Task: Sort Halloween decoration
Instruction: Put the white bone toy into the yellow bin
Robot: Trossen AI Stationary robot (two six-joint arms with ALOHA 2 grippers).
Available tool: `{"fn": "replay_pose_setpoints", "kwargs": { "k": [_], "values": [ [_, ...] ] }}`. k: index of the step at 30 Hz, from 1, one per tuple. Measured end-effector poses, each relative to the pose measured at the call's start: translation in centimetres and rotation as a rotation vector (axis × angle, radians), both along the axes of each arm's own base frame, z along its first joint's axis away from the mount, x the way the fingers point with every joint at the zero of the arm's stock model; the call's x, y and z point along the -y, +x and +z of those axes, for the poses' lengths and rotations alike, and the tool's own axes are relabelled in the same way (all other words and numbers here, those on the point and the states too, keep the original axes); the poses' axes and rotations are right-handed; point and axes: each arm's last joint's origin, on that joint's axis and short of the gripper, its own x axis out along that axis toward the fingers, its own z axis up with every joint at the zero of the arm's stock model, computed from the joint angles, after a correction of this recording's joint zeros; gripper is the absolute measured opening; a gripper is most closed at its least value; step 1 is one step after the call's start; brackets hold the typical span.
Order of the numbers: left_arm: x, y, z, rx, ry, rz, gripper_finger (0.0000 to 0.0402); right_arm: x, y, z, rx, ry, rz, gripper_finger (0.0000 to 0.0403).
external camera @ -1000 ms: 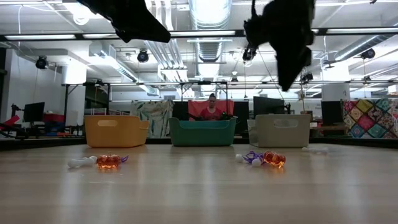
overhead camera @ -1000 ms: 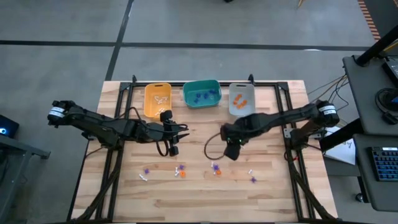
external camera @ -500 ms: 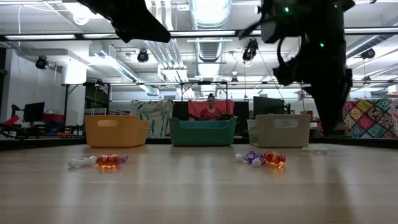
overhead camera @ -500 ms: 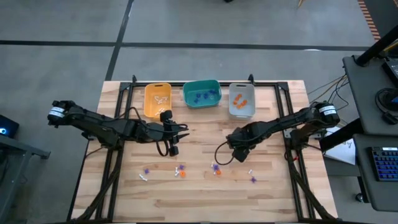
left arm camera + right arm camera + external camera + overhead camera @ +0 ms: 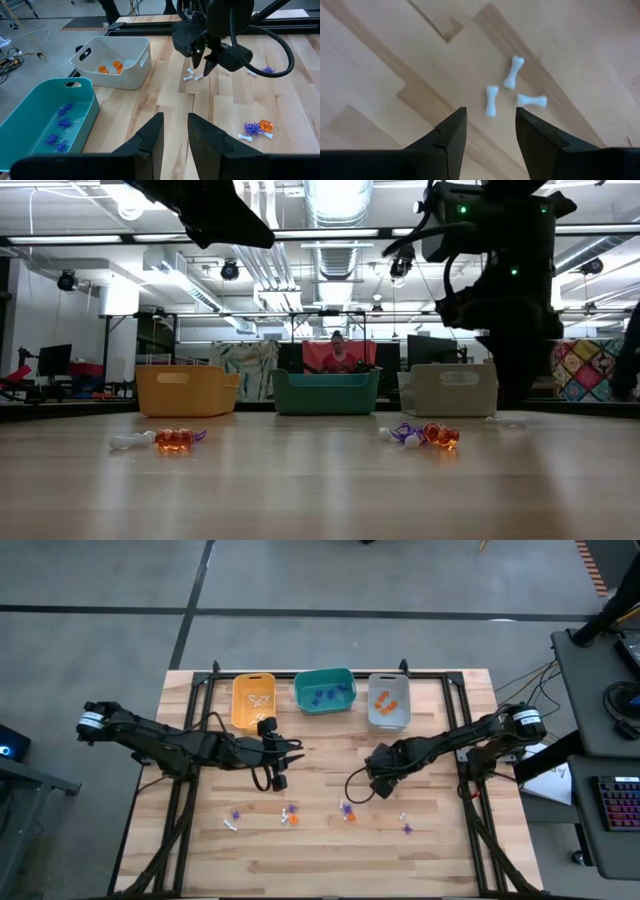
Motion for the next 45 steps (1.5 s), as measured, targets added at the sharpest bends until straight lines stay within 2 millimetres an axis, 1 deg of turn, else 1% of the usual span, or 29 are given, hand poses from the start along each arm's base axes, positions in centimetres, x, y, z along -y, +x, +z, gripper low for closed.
{"fn": "replay_pose_setpoints", "kwargs": {
  "k": [12,24,31,36,41,45],
  "values": [
    [0.0,0.0,0.0,0.000,0.000,0.000,0.0070,0.1,-0.2,-0.7,0.016,-0.026,-0.004,0.0123],
    [0.0,0.0,0.0,0.000,0.000,0.000,0.0070,0.2,-0.9,-1.9,0.012,-0.025,-0.020,0.0117],
    [0.0,0.0,0.0,0.000,0.000,0.000,0.0070,0.2,-1.1,-2.7,0.044,-0.021,-0.019,0.0105],
    [0.0,0.0,0.0,0.000,0.000,0.000,0.0070,0.2,-1.1,-2.8,0.044,-0.021,-0.004,0.0076],
    [0.0,0.0,0.0,0.004,-0.001,0.000,0.0070,0.2,-1.1,-2.8,0.045,-0.018,0.000,0.0022],
    [0.1,0.3,0.1,0.104,-0.018,-0.005,0.0070,0.2,-1.1,-2.7,0.047,-0.018,0.000,0.0011]
  ]
}}
